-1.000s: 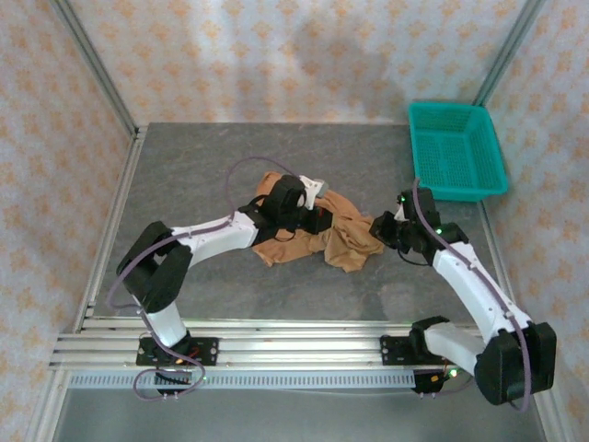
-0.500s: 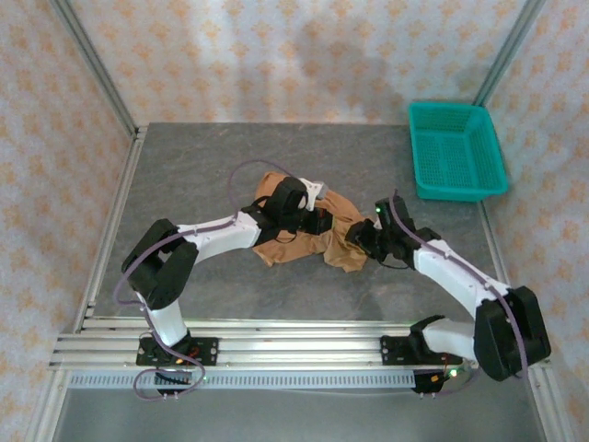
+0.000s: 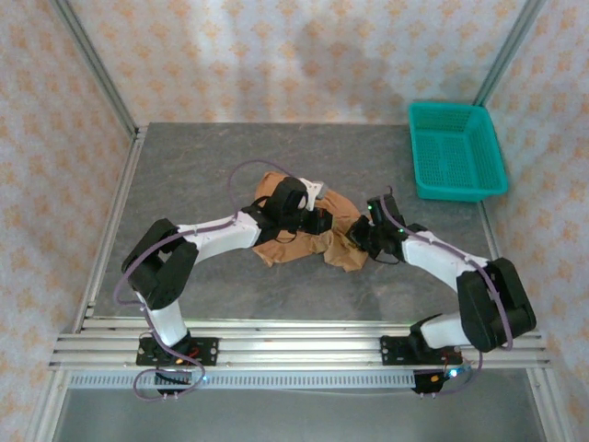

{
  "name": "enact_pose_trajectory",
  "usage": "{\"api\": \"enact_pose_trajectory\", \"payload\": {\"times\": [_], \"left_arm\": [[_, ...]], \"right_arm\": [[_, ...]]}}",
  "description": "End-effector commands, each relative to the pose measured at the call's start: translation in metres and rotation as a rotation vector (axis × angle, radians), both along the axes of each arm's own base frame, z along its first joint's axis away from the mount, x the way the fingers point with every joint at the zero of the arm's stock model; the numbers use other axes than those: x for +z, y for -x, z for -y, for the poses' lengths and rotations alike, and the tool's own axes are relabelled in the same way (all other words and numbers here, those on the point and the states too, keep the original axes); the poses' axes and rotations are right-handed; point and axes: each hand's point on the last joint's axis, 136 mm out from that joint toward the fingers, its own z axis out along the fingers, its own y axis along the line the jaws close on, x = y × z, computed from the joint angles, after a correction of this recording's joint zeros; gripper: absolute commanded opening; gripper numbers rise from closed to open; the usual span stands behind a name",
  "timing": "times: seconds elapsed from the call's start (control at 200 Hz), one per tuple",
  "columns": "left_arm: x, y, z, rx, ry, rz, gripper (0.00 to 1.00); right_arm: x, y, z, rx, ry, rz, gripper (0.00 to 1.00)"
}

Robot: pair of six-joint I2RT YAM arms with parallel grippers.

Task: Fold the inside-out t-shirt

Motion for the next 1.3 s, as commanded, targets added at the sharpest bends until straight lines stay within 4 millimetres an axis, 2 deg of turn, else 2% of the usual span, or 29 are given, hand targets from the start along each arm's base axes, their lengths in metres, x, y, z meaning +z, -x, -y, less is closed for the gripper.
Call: {"api": "enact_pose_trajectory", "payload": {"times": [0.0,0.105,0.24,0.33,0.39,0.43,0.505,0.575,0.59,0.716,0.761,0.851,0.916,1.006,1.106,1.136,1.146,1.176,1.211,1.241,1.296], "left_arm": [[0.004,-0.013,-0.007,0.041,-0.002,0.018,0.0],[-0.005,-0.027,-0.015,0.077,-0.03,0.002,0.0],[-0.022,-0.045,-0.02,0.111,-0.036,-0.043,0.0],[-0.02,-0.049,-0.015,0.12,0.0,-0.054,0.0],[-0.018,-0.047,-0.013,0.128,0.023,-0.058,0.0],[-0.015,-0.046,-0.013,0.131,0.029,-0.051,0.0],[-0.014,-0.042,-0.015,0.138,0.023,-0.044,0.0],[-0.015,-0.039,-0.018,0.137,0.016,-0.045,0.0],[-0.016,-0.039,-0.019,0.139,0.012,-0.046,0.0],[-0.018,-0.035,-0.023,0.138,-0.001,-0.047,0.0],[-0.02,-0.035,-0.024,0.14,-0.005,-0.048,0.0],[-0.022,-0.035,-0.024,0.141,-0.008,-0.051,0.0],[-0.023,-0.036,-0.024,0.143,-0.008,-0.055,0.0],[-0.021,-0.036,-0.023,0.145,0.001,-0.054,0.0],[-0.018,-0.037,-0.023,0.147,0.009,-0.052,0.0],[-0.017,-0.037,-0.023,0.148,0.009,-0.05,0.0],[-0.017,-0.037,-0.023,0.147,0.009,-0.049,0.0],[-0.016,-0.037,-0.024,0.148,0.006,-0.047,0.0],[-0.016,-0.036,-0.025,0.148,0.001,-0.046,0.0],[-0.016,-0.036,-0.025,0.148,-0.004,-0.045,0.0],[-0.017,-0.035,-0.028,0.148,-0.014,-0.044,0.0]], "right_arm": [[0.034,-0.014,0.004,0.008,0.048,0.072,0.0],[0.078,-0.005,0.005,0.094,0.079,0.112,0.0],[0.152,0.005,0.002,0.18,0.073,0.209,0.0],[0.208,0.007,0.004,0.178,0.044,0.331,0.0],[0.232,0.006,0.001,0.176,0.018,0.38,0.0],[0.239,0.003,-0.001,0.177,0.006,0.4,0.0],[0.233,-0.006,-0.005,0.173,0.0,0.401,0.0],[0.214,-0.011,-0.008,0.175,-0.002,0.369,0.0],[0.203,-0.014,-0.009,0.178,0.007,0.341,0.0],[0.151,-0.013,-0.009,0.186,0.039,0.234,0.01],[0.134,-0.009,-0.012,0.2,0.035,0.206,0.09],[0.102,-0.001,-0.014,0.225,0.063,0.149,0.4],[0.083,0.003,-0.014,0.243,0.086,0.106,0.55],[0.068,0.001,-0.019,0.262,0.105,0.074,0.64],[0.05,-0.008,-0.025,0.263,0.125,0.042,0.66],[0.045,-0.013,-0.026,0.259,0.127,0.036,0.62],[0.043,-0.014,-0.027,0.258,0.13,0.033,0.58],[0.038,-0.019,-0.026,0.251,0.146,0.03,0.42],[0.036,-0.025,-0.02,0.238,0.17,0.027,0.16],[0.038,-0.03,-0.014,0.223,0.183,0.024,0.01],[0.049,-0.037,0.0,0.187,0.171,0.033,0.0]]}}
